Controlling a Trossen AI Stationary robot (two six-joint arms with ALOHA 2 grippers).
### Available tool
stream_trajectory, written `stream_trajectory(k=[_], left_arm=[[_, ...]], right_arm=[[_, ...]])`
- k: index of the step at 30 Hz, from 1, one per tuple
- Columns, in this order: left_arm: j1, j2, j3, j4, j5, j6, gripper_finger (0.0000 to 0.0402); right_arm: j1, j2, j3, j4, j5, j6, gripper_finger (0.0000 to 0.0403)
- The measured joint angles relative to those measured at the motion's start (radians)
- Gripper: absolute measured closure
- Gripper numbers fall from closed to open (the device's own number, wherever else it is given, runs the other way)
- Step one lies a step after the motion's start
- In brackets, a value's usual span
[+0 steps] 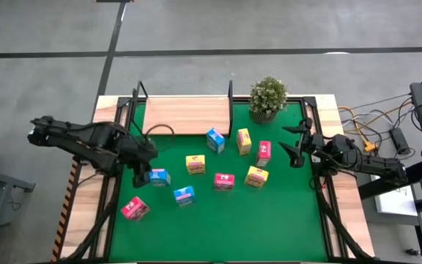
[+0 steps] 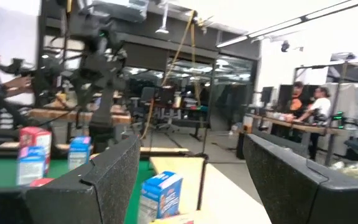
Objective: Stack cereal on shelf
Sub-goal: Put the left blue cereal box on the shelf
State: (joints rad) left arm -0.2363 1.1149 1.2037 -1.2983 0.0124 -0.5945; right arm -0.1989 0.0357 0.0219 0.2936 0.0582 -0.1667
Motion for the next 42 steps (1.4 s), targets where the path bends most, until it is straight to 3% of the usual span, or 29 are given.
stream_trajectory(k=[6,11,15,26,42], left_arm=[[-0.091,0.043,-0.058,0.058,-0.013,-0.011,0.0267],[-0.137,0.101,-0.079,0.071,-0.128,0.006,0.0186],[-0.140,0.138,-0.079,0.072,-0.181,0.047,0.0150],[-0.140,0.168,-0.146,0.087,-0.212,0.087,0.0143],[-0.140,0.143,-0.278,0.236,-0.238,0.085,0.0156]], right_arm=[[0.000,0.000,0.001,0.080,0.024,-0.048,0.0129],[0.000,0.000,0.001,0.121,0.024,-0.094,0.0129],[0.000,0.000,0.001,0.145,0.024,-0.107,0.0129],[0.000,0.000,0.001,0.154,0.024,-0.107,0.0129],[0.000,-0.001,0.001,0.157,0.023,-0.106,0.0129]])
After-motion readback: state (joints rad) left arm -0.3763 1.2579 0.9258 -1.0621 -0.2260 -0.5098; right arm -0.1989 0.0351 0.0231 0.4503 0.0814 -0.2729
